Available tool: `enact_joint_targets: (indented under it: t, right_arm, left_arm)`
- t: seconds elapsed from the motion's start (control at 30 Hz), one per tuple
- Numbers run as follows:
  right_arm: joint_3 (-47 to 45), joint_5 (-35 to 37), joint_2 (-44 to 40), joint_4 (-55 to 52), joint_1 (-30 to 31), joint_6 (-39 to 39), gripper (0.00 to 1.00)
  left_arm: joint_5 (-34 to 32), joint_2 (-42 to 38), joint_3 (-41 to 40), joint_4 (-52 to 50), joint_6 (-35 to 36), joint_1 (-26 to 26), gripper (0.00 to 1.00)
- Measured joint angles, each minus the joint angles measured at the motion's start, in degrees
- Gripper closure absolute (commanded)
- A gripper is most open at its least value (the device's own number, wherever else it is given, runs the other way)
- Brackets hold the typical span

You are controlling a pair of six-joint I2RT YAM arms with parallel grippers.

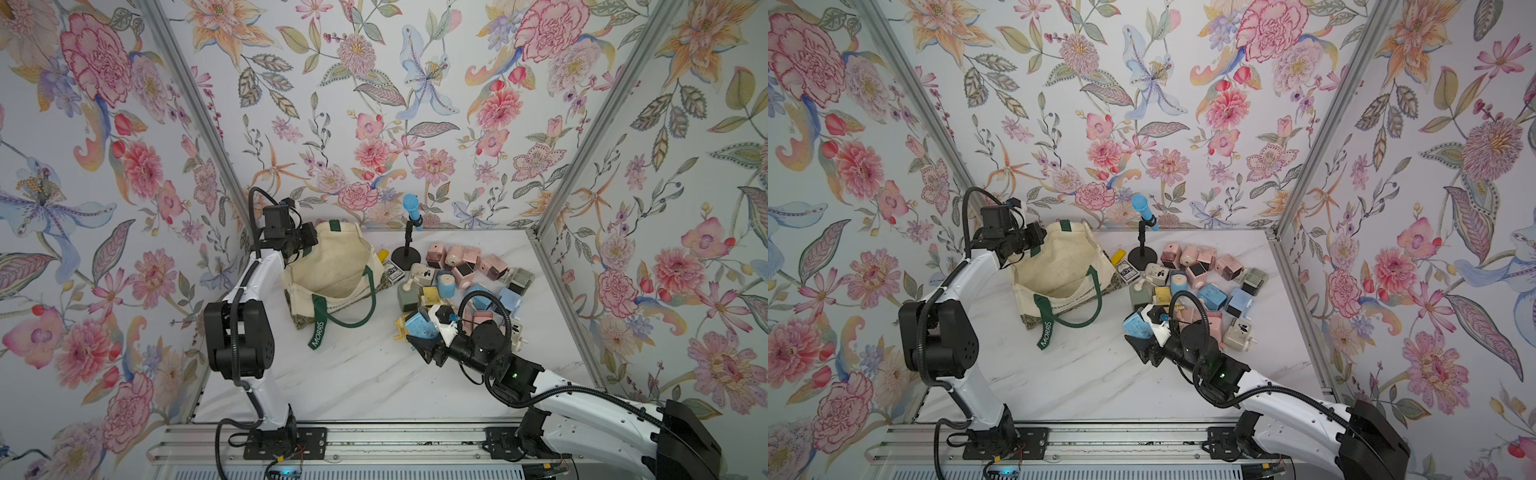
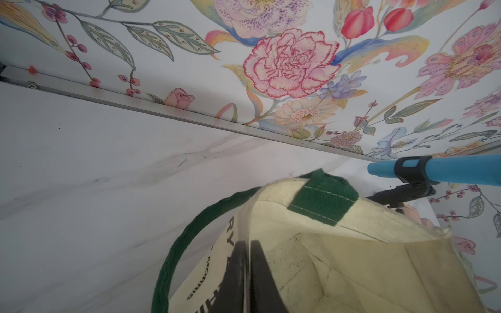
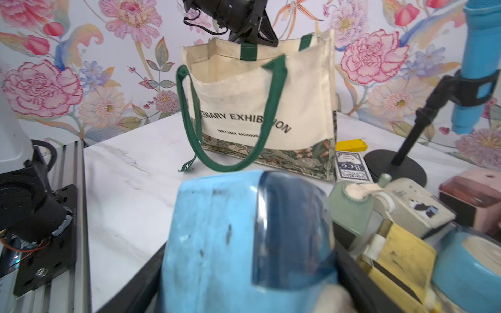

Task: Take out the pencil sharpeners from the tote bags
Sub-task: Place the canvas bag at the center of the board.

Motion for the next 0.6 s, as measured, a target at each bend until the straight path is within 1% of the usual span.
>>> enact_joint_targets:
  t: [0.03, 0.1, 0.17, 0.23, 0.27, 0.3, 0.37, 0.47, 0.6]
  right_arm:
    - [-0.31, 0.20, -0.15, -0.28, -0.92, 0.52, 0.37]
    - [-0.66, 0.17, -0.13, -0.48, -2.54, 1.42, 0.37]
    - [-0.76, 0.15, -0.02, -0.70, -3.69, 2.10, 0.37]
    - [-0.76, 0.13, 0.48, -0.68, -4.02, 2.38, 0.37]
    - [-0.76, 0.13, 0.96, -0.68, -4.02, 2.51, 0.37]
    - [-0.76, 0.07, 1.49, -0.68, -4.02, 2.58, 0.37]
    - [-0.76, -0.07, 2.73, -0.68, -4.07, 2.73, 0.37]
    - [-0.76, -0.35, 4.09, -0.68, -4.26, 2.73, 0.37]
    - [-0.76, -0.50, 4.37, -0.61, -4.37, 2.73, 0.37]
  left_arm:
    - [0.76, 1.84, 1.77, -0.59, -0.02, 0.72, 0.76]
    - [2.01, 4.76, 4.87, -2.05, 0.26, 1.81, 0.63]
    - [2.84, 7.19, 7.58, -4.09, 0.50, 2.84, 0.47]
    - [3.08, 7.87, 8.52, -5.77, 0.83, 3.67, 0.37]
    - [3.04, 7.87, 8.70, -6.58, 0.72, 4.11, 0.26]
    - [2.99, 7.78, 8.92, -7.10, 0.94, 4.46, 0.23]
    - [1.92, 7.37, 9.25, -7.69, 0.87, 5.01, 0.12]
    - [0.28, 5.42, 8.79, -8.24, 0.59, 5.22, 0.09]
    - [-0.37, 0.68, 6.99, -7.43, 0.17, 5.22, 0.08]
